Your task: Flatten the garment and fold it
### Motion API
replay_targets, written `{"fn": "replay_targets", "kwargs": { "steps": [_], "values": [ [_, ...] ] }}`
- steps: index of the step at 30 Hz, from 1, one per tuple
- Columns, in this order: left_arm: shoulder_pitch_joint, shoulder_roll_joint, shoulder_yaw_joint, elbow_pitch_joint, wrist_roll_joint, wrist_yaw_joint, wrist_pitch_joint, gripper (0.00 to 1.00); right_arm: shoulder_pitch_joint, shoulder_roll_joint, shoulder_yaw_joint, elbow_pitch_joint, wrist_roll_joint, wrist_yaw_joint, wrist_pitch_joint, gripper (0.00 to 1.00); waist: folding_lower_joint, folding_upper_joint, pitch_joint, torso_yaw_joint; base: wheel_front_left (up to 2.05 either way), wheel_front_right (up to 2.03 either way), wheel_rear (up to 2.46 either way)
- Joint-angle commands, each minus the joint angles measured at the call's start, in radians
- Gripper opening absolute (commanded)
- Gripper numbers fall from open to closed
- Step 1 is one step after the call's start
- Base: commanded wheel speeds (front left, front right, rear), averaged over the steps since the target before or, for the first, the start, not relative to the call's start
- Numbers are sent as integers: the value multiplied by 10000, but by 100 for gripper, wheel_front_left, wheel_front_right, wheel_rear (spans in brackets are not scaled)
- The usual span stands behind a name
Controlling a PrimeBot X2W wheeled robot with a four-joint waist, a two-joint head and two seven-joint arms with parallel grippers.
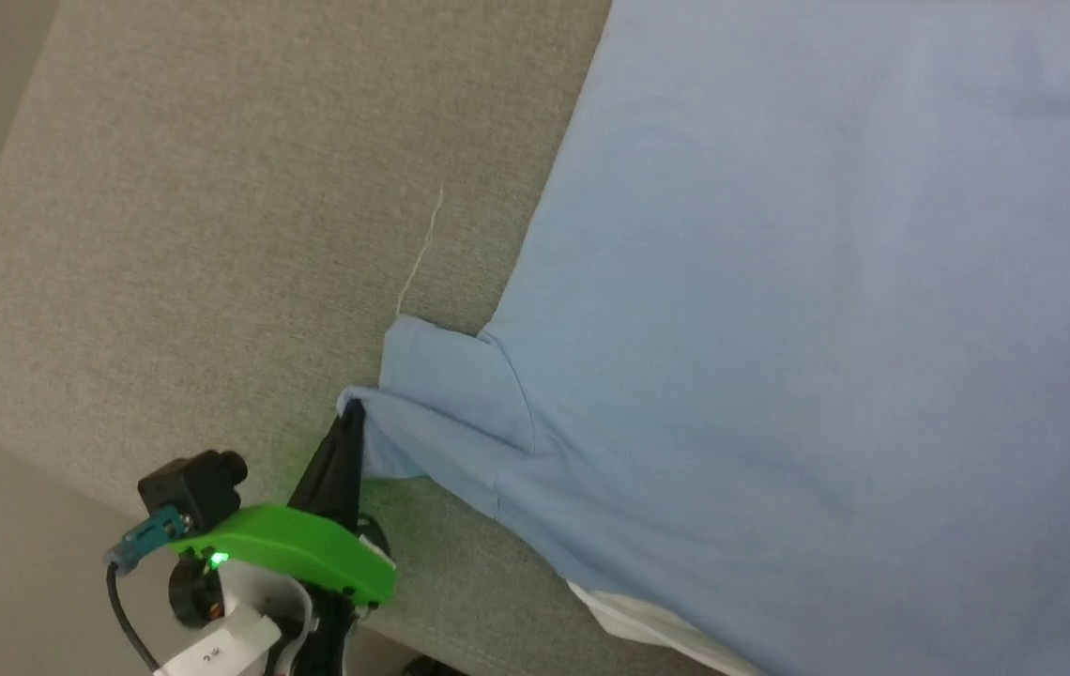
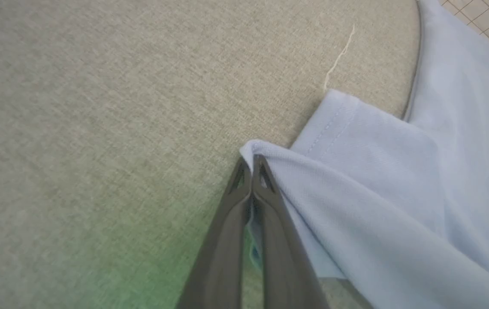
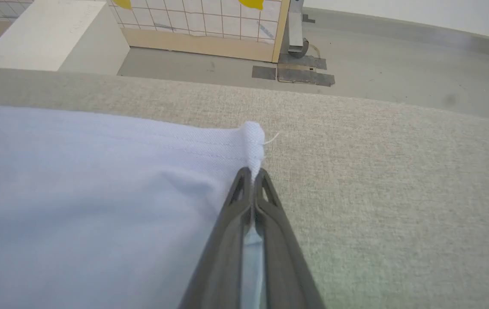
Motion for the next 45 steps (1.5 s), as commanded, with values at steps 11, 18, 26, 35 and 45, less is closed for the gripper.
{"fn": "replay_targets", "kwargs": {
  "steps": [11, 18, 26, 35, 45],
  "values": [
    [1495, 842, 346, -482, 139, 679, 718, 0, 4743, 1556, -616, -958, 1034, -17, -3298, 0, -1, 64, -3796, -1975, 0, 0, 0],
    [2060, 1062, 417, -912, 122, 967, 1079, 0, 6915, 2189, -1508, -1768, 1330, -17, -2192, 0, -1, 64, -4449, -2561, 0, 0, 0],
    [2410, 1207, 406, -1073, 65, 1088, 1342, 0, 8536, 2282, -1622, -929, 2528, -17, 781, 0, -1, 64, -4669, -2976, 0, 0, 0],
    [2386, 1192, 327, -1094, 5, 1072, 1363, 0, 8355, 2285, -1318, -841, 2909, -17, 62, 100, -1, 64, -4588, -3009, 0, 0, 0],
    [1971, 1110, 253, -1044, -55, 924, 1187, 0, 5431, 1674, 2385, -970, 2536, -17, -4520, 100, -1, 64, -3947, -2726, 0, 0, 0]
  ]
}}
